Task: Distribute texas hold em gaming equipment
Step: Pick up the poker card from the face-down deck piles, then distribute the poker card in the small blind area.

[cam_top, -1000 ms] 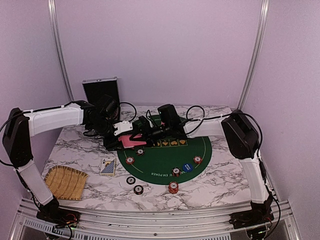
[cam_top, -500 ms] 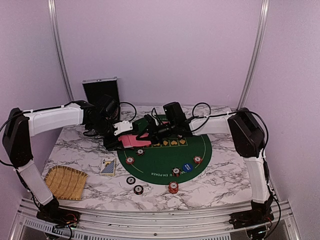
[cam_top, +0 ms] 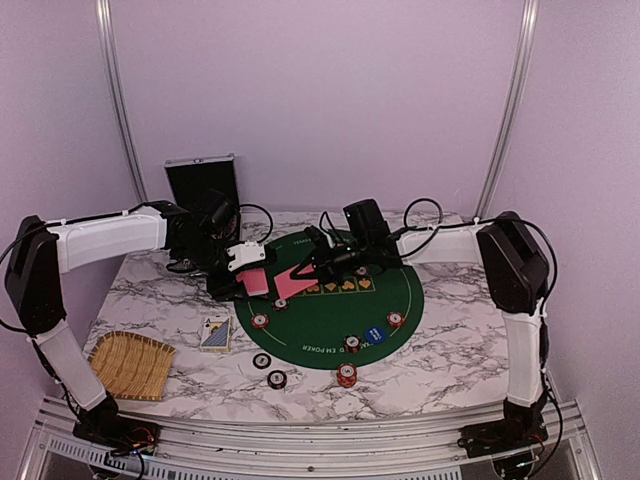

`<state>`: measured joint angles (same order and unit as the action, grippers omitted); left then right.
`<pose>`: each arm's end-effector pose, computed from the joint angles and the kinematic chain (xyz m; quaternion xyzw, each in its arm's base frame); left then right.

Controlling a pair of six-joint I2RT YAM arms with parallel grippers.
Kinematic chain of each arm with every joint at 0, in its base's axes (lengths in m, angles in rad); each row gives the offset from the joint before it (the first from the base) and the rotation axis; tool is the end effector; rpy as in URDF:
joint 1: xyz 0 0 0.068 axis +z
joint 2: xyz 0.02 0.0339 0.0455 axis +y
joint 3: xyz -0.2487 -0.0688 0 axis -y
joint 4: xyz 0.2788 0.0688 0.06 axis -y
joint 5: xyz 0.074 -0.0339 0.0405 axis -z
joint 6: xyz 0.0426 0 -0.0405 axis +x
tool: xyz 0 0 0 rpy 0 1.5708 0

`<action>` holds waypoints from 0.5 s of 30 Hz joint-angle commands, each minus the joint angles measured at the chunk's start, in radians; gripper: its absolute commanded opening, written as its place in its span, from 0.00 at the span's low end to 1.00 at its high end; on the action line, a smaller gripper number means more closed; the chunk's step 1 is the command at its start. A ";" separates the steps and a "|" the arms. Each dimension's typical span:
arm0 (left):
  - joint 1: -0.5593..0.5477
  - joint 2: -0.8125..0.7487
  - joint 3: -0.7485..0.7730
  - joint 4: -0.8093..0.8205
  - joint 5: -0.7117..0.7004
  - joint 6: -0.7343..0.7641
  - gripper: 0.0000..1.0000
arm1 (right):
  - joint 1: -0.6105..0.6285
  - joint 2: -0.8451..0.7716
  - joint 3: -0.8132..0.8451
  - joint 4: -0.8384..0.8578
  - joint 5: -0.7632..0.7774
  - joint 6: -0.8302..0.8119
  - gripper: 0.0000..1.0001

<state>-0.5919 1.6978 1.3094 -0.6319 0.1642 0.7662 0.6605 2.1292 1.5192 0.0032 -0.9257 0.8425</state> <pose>0.3222 -0.2250 0.2113 0.6197 0.7324 -0.0550 0.2767 0.3712 0.3315 0.1571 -0.1341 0.8084 0.5723 0.0330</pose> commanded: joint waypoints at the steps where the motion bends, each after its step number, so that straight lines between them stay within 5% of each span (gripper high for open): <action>1: -0.002 -0.027 0.002 0.017 0.016 -0.001 0.00 | -0.047 -0.070 -0.074 0.046 -0.036 -0.008 0.01; 7: -0.002 -0.033 -0.004 0.015 0.016 0.001 0.00 | -0.115 -0.106 -0.186 0.014 -0.035 -0.055 0.00; 15: -0.002 -0.044 -0.012 0.008 0.014 0.004 0.00 | -0.146 -0.074 -0.174 -0.295 0.122 -0.310 0.00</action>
<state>-0.5919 1.6924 1.3067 -0.6323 0.1642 0.7666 0.5156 2.0575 1.3262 -0.1417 -0.8902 0.6750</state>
